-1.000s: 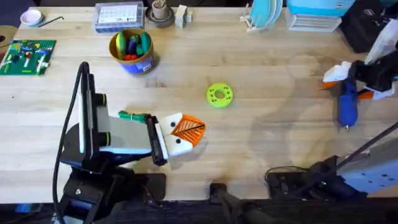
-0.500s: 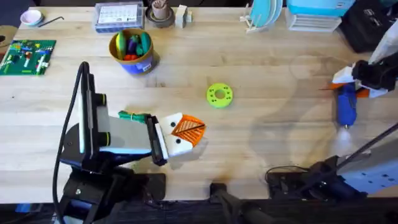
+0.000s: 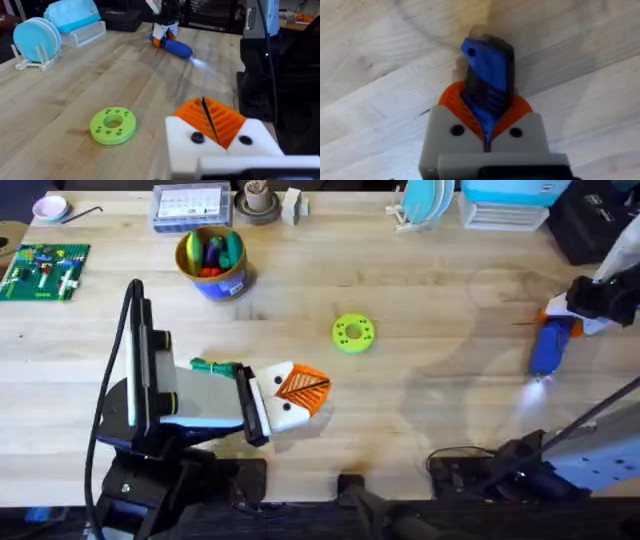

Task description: Pick up the gripper from the table and insert it into the empty holder that is missing its gripper. Then pick up a screw, insert it into the mounting hole, and use the screwdriver to tighten it. Finally, clean up the table by picking up the vegetable and placing it into the bucket.

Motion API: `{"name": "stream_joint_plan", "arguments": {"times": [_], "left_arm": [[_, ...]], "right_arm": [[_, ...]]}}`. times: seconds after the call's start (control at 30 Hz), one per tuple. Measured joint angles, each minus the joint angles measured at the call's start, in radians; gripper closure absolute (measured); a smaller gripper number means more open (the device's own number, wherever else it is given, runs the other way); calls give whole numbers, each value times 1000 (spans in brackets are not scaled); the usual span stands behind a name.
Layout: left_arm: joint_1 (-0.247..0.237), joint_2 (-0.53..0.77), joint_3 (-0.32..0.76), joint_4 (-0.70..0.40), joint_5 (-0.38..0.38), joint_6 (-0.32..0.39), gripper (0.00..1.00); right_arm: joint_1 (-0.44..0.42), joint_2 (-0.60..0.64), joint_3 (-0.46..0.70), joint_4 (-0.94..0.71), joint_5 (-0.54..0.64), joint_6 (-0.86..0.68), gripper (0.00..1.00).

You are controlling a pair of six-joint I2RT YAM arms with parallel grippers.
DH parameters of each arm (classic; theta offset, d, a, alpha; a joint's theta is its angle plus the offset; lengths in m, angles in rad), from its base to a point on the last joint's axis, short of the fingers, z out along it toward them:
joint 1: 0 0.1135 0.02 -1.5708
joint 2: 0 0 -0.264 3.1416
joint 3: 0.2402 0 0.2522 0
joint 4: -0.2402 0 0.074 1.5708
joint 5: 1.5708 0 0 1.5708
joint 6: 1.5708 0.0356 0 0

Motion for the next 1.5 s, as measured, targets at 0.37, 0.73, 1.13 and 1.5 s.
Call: {"name": "stream_joint_plan", "arguments": {"times": [0.37,0.73,1.13,1.5], "left_arm": [[0,0,0,0,0,0,985],[0,0,0,0,0,0,985],[0,0,0,0,0,0,985],[0,0,0,0,0,0,985]], "right_arm": [[1,-153,0,-48,-71,14,980],[3,-452,0,-49,-117,56,980],[90,-642,0,14,-326,64,981],[98,-886,-38,61,-413,9,981]]}}
